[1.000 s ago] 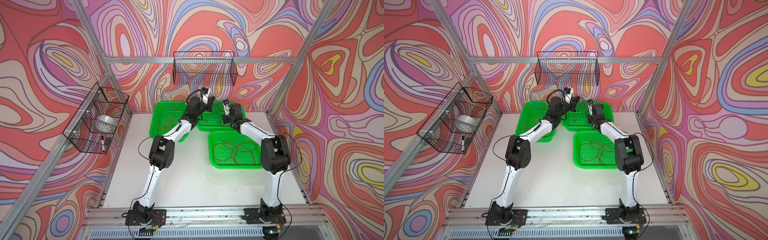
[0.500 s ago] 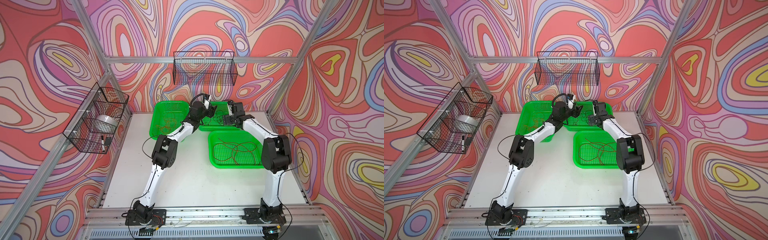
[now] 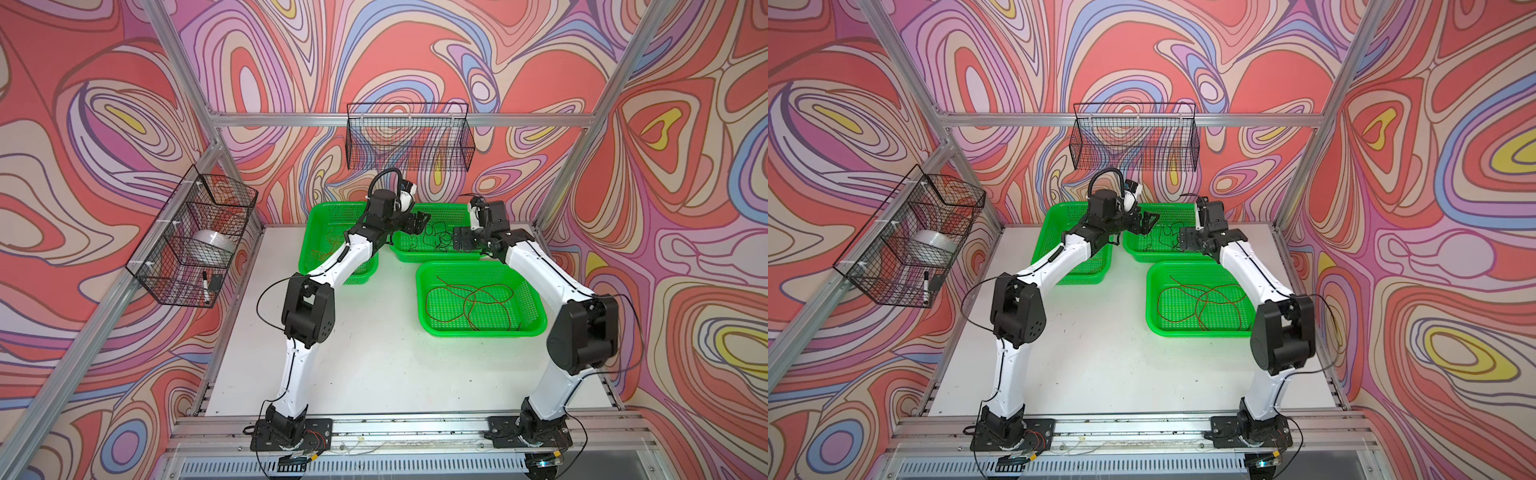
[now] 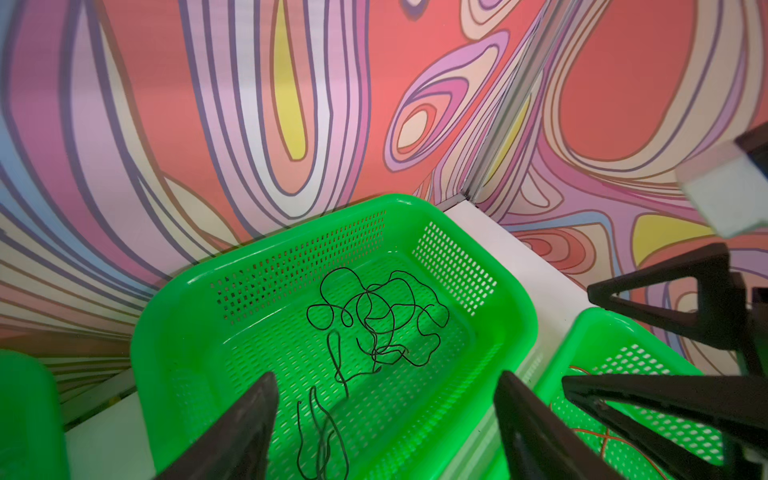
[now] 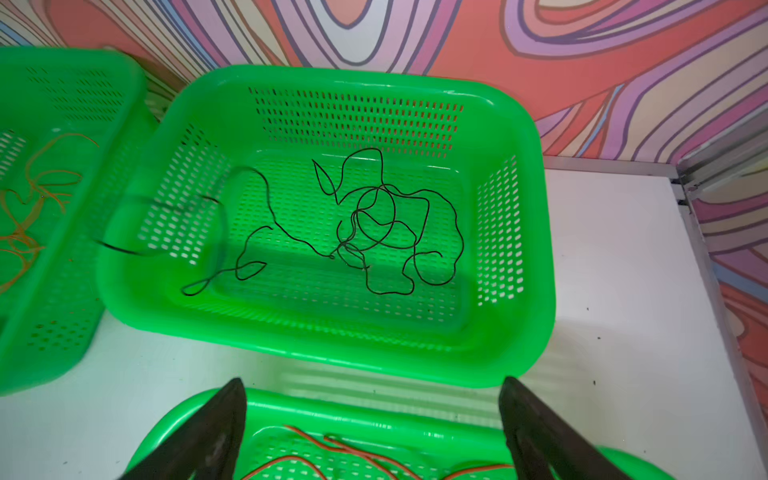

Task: Untangle the cables

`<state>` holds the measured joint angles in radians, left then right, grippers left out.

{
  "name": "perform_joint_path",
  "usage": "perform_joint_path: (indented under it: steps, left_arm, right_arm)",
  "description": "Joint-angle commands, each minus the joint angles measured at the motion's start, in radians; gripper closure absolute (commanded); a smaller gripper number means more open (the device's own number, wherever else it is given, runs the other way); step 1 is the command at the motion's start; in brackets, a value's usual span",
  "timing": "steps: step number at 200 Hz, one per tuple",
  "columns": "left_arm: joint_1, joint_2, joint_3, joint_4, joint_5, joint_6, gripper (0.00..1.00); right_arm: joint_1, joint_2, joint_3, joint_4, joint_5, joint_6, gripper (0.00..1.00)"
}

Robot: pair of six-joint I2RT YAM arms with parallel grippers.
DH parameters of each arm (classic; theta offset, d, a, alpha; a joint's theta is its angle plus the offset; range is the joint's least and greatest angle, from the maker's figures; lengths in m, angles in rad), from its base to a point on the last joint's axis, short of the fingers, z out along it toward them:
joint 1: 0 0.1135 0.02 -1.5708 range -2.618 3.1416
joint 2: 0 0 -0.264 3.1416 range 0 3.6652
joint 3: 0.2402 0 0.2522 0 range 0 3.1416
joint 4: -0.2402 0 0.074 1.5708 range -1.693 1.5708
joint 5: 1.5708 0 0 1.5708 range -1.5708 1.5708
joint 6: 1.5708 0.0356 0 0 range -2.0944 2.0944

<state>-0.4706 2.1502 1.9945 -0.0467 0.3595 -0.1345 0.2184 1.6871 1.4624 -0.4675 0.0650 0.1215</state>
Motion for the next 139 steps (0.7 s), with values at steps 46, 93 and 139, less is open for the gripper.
perform_joint_path:
  steps: [46,93,139]
  left_arm:
    - [0.007,0.070,0.267,-0.387,0.001,0.017,0.00]
    - [-0.066,-0.487,-0.611,0.145,-0.236,0.069,0.00]
    - [-0.066,-1.025,-1.261,0.210,-0.678,0.121,0.00]
  right_arm:
    - [0.000,-0.189,-0.241,0.102,-0.005,0.109,0.02]
    - [-0.005,-0.442,-0.561,0.392,0.217,0.034,0.02]
    - [-0.025,-0.322,-0.761,0.685,0.291,-0.120,0.02]
